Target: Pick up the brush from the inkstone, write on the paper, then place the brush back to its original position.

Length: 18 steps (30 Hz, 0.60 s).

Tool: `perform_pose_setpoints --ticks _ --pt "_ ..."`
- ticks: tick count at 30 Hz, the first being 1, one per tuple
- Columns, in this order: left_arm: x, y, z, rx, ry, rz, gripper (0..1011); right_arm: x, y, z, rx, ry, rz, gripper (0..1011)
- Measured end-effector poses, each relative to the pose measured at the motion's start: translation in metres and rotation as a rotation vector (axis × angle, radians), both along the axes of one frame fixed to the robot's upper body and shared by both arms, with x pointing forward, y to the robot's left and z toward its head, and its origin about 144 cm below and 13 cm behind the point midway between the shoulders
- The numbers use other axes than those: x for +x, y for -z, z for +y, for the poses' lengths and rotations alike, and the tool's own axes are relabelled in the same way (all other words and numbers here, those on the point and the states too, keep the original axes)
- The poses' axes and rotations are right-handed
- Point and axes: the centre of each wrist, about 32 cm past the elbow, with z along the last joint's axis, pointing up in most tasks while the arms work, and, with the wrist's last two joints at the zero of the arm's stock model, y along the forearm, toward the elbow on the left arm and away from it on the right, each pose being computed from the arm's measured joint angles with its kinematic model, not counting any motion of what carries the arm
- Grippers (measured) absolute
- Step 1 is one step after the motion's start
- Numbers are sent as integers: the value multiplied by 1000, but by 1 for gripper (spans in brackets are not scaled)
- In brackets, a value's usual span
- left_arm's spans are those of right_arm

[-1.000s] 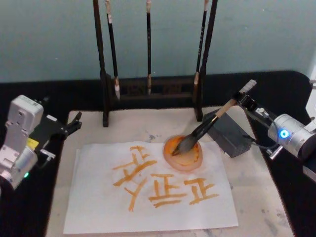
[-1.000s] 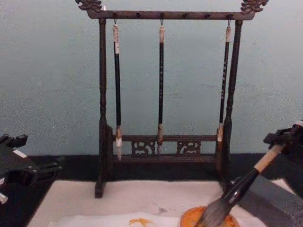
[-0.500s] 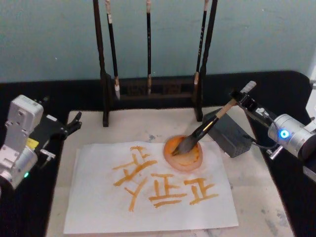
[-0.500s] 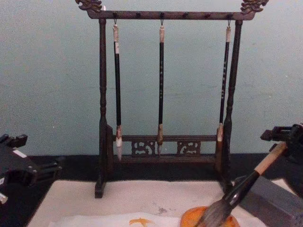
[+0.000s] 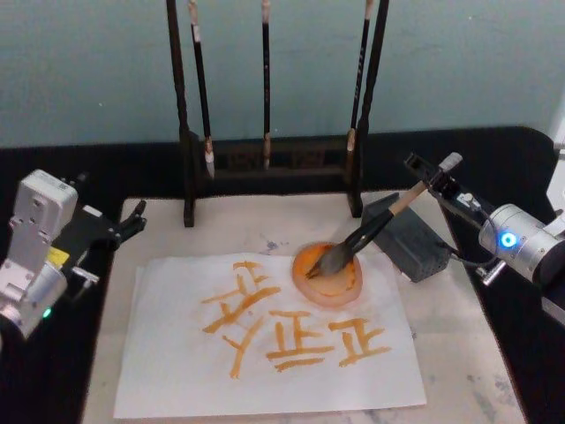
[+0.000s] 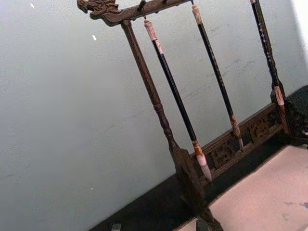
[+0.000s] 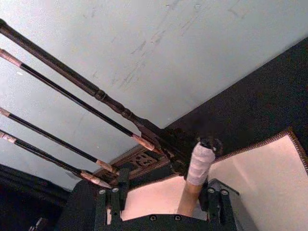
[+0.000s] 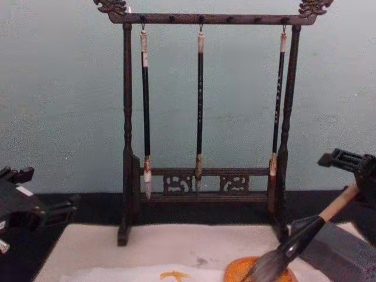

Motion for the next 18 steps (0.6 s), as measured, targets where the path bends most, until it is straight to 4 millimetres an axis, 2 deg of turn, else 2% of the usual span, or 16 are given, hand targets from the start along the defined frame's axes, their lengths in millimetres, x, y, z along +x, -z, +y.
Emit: perform_pose_setpoints --ticks 4,7,18 --pt "0 0 0 0 0 0 1010 0 0 0 0 0 0 958" --pt "0 0 0 0 0 0 1010 0 0 0 0 0 0 999" --pt "0 0 0 0 0 0 1010 1 5 -2 -12 1 8 1000"
